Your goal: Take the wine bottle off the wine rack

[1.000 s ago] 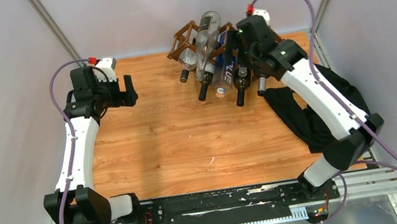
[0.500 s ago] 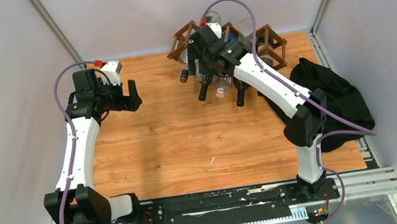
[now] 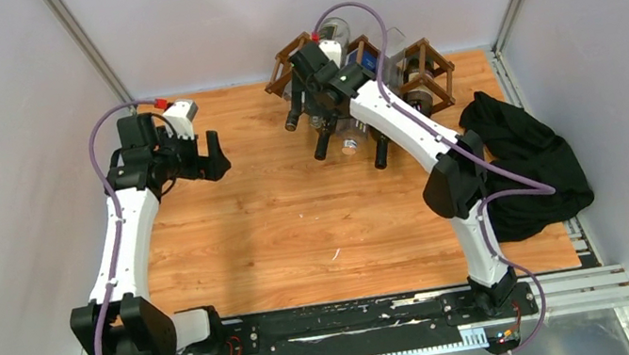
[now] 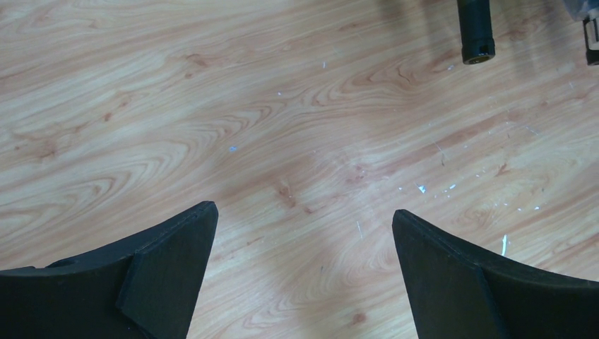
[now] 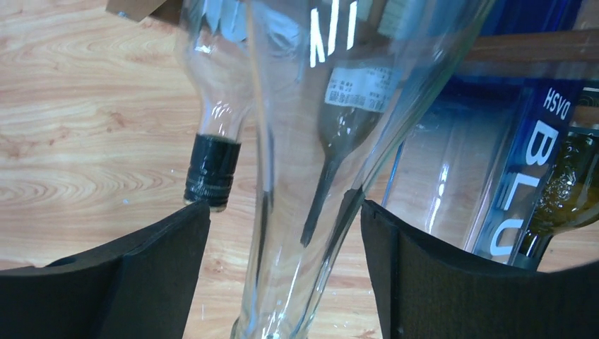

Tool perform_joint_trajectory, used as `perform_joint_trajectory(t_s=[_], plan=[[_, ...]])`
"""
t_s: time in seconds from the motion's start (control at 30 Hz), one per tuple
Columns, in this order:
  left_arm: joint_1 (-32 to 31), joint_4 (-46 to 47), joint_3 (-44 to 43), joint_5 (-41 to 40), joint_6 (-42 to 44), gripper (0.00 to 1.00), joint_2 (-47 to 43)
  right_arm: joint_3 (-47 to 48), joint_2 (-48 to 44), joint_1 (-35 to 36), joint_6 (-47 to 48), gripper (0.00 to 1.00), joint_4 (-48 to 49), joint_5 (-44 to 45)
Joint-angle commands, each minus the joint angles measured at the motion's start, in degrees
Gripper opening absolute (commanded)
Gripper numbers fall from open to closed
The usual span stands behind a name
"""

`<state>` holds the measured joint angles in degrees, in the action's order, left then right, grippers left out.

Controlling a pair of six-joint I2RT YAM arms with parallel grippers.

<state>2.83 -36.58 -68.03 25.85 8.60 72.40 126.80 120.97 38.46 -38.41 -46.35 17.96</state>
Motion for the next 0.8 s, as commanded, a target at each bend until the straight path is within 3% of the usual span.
perform_joint_trajectory(t_s=[0.0, 0.13, 0.23, 0.3, 0.43, 0.5, 0.77], plan=[[0.3, -0.6, 1.2, 2.7, 1.1, 1.0, -2.3, 3.2, 2.4, -2.0, -2.7, 0.81, -0.9, -0.3], [0.2, -0.6, 2.2, 3.8, 1.9, 1.0, -3.1, 3.9, 3.4, -2.4, -3.0, 0.76, -0.6, -0.2], [0.2, -0.6, 2.8, 4.5, 2.4, 1.0, -3.8, 3.8, 3.6, -2.4, -3.6, 0.64, 0.0, -0.9], [0.2, -0.6, 3.0, 4.8, 2.7, 1.0, -4.3, 3.7, 3.6, -2.5, -3.8, 0.53, 0.3, -1.6], [0.2, -1.0, 2.9, 5.3, 3.2, 1.0, -5.2, 2.5, 2.0, -2.3, -4.2, 0.15, 1.1, -3.1], [0.1, -1.3, 2.7, 5.9, 3.6, 1.0, -5.8, 0.4, 0.0, -2.1, -4.5, 0.01, 2.5, -3.5], [-0.3, -1.5, 1.7, 7.8, 3.9, 1.0, -7.7, -8.7, -10.9, -0.1, -4.3, 0.0, 9.2, -4.5]])
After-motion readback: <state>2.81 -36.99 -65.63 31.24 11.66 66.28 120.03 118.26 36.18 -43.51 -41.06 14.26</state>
